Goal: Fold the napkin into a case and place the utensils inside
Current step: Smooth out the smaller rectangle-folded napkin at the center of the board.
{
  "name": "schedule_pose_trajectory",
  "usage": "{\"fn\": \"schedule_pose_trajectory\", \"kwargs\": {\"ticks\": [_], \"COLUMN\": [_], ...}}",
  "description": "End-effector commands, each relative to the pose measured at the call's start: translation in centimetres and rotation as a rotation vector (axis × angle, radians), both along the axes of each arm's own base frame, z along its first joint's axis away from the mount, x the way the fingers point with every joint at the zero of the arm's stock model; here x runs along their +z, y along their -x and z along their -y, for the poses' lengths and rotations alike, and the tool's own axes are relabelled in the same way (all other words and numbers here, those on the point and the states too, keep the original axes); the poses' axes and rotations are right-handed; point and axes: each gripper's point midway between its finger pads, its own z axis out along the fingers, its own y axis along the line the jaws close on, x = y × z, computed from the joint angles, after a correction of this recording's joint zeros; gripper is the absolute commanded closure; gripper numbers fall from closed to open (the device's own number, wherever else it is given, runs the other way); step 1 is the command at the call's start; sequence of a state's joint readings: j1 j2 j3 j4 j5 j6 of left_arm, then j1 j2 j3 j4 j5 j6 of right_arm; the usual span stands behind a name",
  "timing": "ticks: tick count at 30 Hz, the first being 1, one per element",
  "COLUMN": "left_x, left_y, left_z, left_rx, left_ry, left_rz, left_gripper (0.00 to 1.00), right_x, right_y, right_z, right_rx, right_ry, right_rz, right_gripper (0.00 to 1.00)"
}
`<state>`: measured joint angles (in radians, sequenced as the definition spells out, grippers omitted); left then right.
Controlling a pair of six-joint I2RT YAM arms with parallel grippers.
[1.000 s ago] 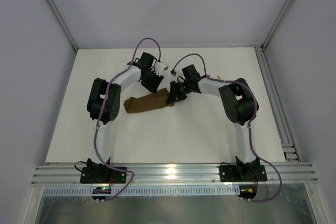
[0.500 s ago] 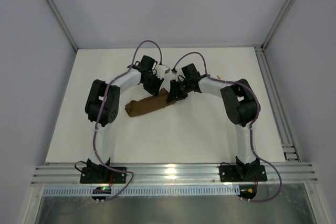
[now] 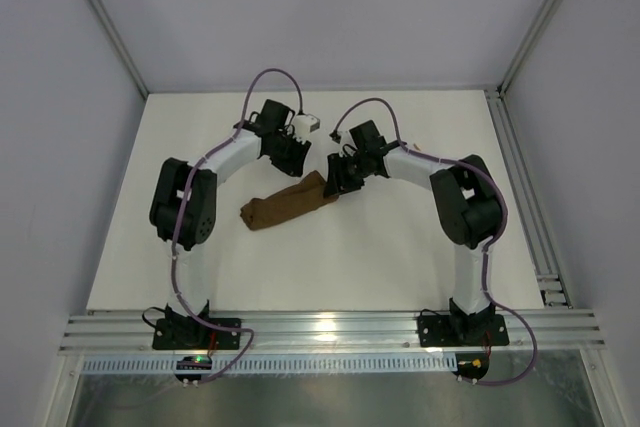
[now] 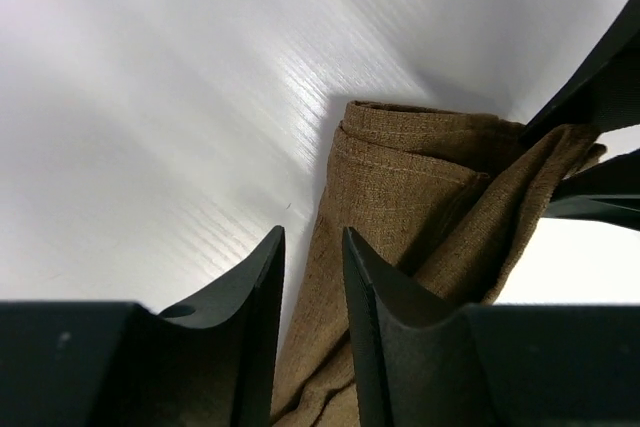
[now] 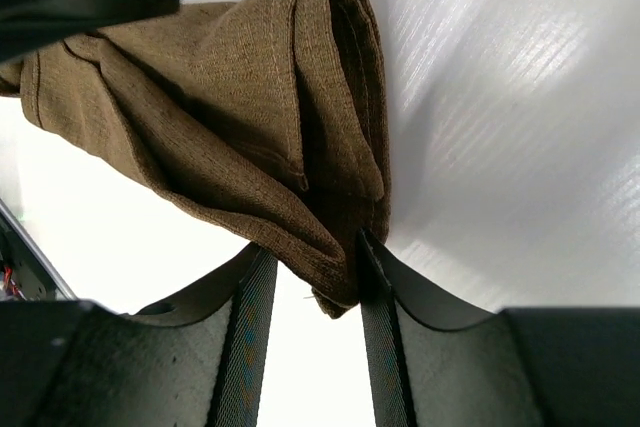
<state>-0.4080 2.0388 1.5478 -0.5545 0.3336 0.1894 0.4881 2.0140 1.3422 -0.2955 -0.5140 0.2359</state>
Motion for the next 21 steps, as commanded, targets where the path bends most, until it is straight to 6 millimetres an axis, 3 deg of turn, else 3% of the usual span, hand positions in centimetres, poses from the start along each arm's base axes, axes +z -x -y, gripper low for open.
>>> {"fn": "schedule_pose_trajectory", "kwargs": {"ticks": [1,7,12,15,17,21], "left_x": [3.8,-0.2,-1.0,-1.0,-1.4,-2.2], "left_y": [-1.1,1.7,0.8,1.0,1.4,3.5], "left_z": [0.6,1.9,1.8,1.9,2.2,3.7], "left_rx": [0.013,-0.053,-0.007,-0.018,-0.035,-0.093], "left_ry": [0.069,0.009,-0.024,-0.021,-0.025,0.038], "left_rz": [0.080,-0.021,-0.006,-0.010,-0.019,-0.082], "left_gripper": [0.68,0.66,0.70,0.72,0.75,0.81], "right_x": [2.7,2.0,2.6,2.6,2.8,3.4], "right_y": [-0.2,0.5,0.7,1.0,1.0,0.6], "right_z": [0.3,0.7,1.1,1.3,1.0,0.2], "right_rx": [0.020,0.039,0.035,0.042,0.041,0.027], "right_ry": [0.005,0.022,0.031,0.036,0.017,-0.026], "right_rz": [0.086,0.077,0.092,0.096,0.094,0.091], "right_gripper": [0.58,0.60,0.61,0.66,0.78,0.86]}}
